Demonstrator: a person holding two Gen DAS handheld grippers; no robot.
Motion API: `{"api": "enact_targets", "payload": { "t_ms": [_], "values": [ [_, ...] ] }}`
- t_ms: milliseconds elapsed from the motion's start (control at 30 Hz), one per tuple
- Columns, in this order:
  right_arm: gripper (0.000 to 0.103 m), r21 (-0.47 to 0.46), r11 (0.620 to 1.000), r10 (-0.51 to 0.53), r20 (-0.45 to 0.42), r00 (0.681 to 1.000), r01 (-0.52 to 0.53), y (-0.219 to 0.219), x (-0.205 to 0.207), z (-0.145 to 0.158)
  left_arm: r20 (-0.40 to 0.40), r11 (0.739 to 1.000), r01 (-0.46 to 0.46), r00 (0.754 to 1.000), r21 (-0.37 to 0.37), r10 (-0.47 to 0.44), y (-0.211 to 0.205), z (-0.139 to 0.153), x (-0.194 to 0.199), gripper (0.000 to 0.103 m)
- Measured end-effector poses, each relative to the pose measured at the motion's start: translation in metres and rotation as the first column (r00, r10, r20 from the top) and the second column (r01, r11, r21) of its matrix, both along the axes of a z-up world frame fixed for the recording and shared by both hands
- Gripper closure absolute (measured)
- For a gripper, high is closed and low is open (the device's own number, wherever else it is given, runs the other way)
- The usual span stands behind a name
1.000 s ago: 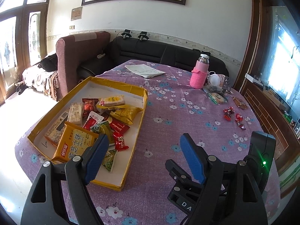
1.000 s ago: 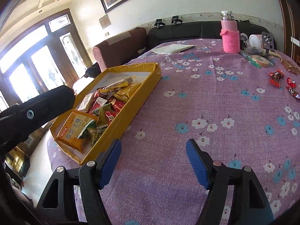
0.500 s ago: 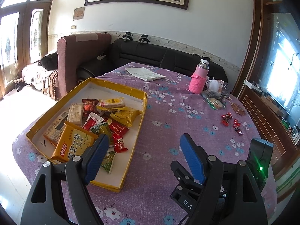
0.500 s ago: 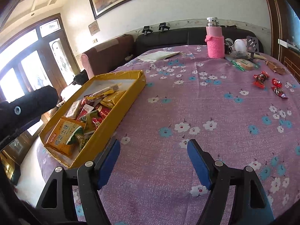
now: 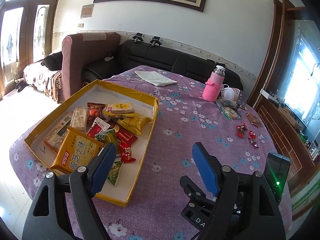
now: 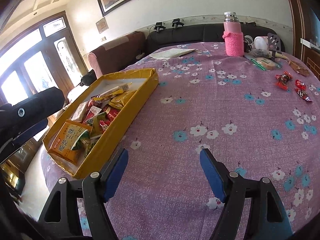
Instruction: Organize snacks
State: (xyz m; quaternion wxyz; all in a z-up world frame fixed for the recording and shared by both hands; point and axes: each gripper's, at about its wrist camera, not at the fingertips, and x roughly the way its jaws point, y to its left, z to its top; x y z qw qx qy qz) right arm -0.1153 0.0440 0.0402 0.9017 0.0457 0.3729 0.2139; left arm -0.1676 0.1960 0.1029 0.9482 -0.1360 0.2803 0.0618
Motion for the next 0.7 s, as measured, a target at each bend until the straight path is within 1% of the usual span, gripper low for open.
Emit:
{"api": "enact_targets", "payload": {
  "t_ms": [100, 267, 367, 433, 500, 533, 600, 633, 700],
  "values": [
    [0.027, 0.001, 1.000, 0.004, -0.003, 1.000, -0.004, 0.000, 0.000, 0.000, 0.011, 1.000, -0.027, 1.000, -0.001, 0.027, 0.006, 0.003, -0.002, 0.024],
    [0.027, 0.003, 1.000, 0.009, -0.005, 1.000, -0.009, 0.000, -0.001, -0.001, 0.018, 0.996, -0.077, 0.997, -0.041, 0.077, 0.021, 0.002, -0.005, 0.024],
    [0.027, 0.003, 1.000, 0.012, -0.010, 1.000, -0.012, 0.000, 0.000, -0.001, 0.021, 0.995, -0.087, 0.996, -0.051, 0.088, 0.025, 0.003, -0.009, 0.024],
    [0.027, 0.002, 1.000, 0.010, -0.014, 1.000, -0.010, 0.000, 0.000, -0.002, 0.019, 0.996, -0.078, 0.997, -0.046, 0.079, 0.023, 0.003, -0.009, 0.024],
    [0.027, 0.002, 1.000, 0.012, -0.012, 1.000, -0.012, 0.000, 0.000, -0.002, 0.016, 0.999, -0.044, 0.999, -0.023, 0.044, 0.019, 0.006, -0.005, 0.024],
    [0.027, 0.000, 1.000, 0.013, -0.012, 1.000, -0.013, 0.001, 0.000, -0.002, 0.022, 0.999, -0.036, 0.999, 0.005, 0.036, 0.019, 0.012, -0.003, 0.024],
    [0.027, -0.012, 1.000, 0.010, -0.010, 1.000, -0.010, 0.002, -0.001, -0.001, 0.058, 0.996, -0.062, 0.997, 0.058, 0.059, 0.025, 0.035, 0.002, 0.024],
    [0.027, -0.019, 1.000, 0.014, 0.000, 1.000, -0.014, 0.003, -0.002, 0.001, 0.076, 0.994, -0.079, 0.994, 0.075, 0.073, 0.030, 0.049, 0.003, 0.024],
    [0.027, -0.034, 0.999, 0.018, 0.027, 0.999, -0.017, 0.003, -0.006, 0.004, 0.093, 0.985, -0.108, 0.991, 0.136, 0.096, 0.037, 0.074, 0.003, 0.023]
  ]
}}
